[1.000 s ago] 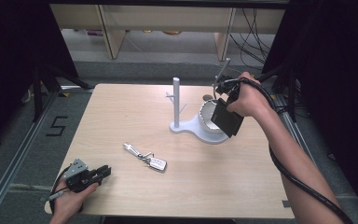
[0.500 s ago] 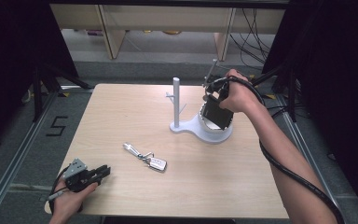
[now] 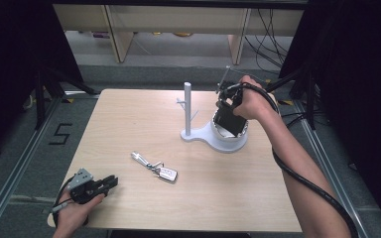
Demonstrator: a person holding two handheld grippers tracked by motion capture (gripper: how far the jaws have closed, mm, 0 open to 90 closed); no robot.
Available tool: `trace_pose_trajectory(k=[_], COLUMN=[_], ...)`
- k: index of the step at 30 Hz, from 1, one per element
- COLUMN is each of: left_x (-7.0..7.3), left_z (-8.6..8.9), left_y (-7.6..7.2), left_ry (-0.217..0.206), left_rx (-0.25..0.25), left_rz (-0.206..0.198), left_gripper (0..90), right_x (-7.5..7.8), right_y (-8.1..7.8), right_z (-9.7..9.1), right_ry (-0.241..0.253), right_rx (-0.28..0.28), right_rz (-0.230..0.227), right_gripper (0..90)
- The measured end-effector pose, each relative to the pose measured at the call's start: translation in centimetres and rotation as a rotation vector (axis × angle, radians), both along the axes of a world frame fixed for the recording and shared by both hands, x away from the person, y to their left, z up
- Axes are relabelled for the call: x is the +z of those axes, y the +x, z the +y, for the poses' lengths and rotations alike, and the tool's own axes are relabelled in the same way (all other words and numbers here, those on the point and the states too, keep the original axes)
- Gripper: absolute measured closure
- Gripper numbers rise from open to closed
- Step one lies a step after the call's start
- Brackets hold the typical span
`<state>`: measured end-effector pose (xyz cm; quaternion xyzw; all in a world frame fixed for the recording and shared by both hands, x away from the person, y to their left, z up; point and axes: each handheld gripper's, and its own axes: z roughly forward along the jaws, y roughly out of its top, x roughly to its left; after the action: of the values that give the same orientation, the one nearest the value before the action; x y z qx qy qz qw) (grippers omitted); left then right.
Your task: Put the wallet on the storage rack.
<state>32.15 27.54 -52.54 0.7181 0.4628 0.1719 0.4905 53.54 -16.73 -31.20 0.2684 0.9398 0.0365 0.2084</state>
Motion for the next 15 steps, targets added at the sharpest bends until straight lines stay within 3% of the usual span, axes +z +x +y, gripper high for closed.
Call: trace_pose_trajectory(k=[7, 15], left_x=[0.0, 0.0], left_z=[0.0, 0.0], left_y=[0.0, 0.0], left_ry=[-0.001, -0.002], left_rx=[0.001, 0.000], left_rz=[0.001, 0.001], left_gripper=[75.8, 75.8], right_x=[-0.2, -1.3], right_y=[0.3, 0.7], right_z=[-0.2, -0.8], right_ry=[-0.002, 0.012], right_rx=[0.013, 0.008], right_rz=[-0.015, 0.004], right_gripper=[82.8, 82.4])
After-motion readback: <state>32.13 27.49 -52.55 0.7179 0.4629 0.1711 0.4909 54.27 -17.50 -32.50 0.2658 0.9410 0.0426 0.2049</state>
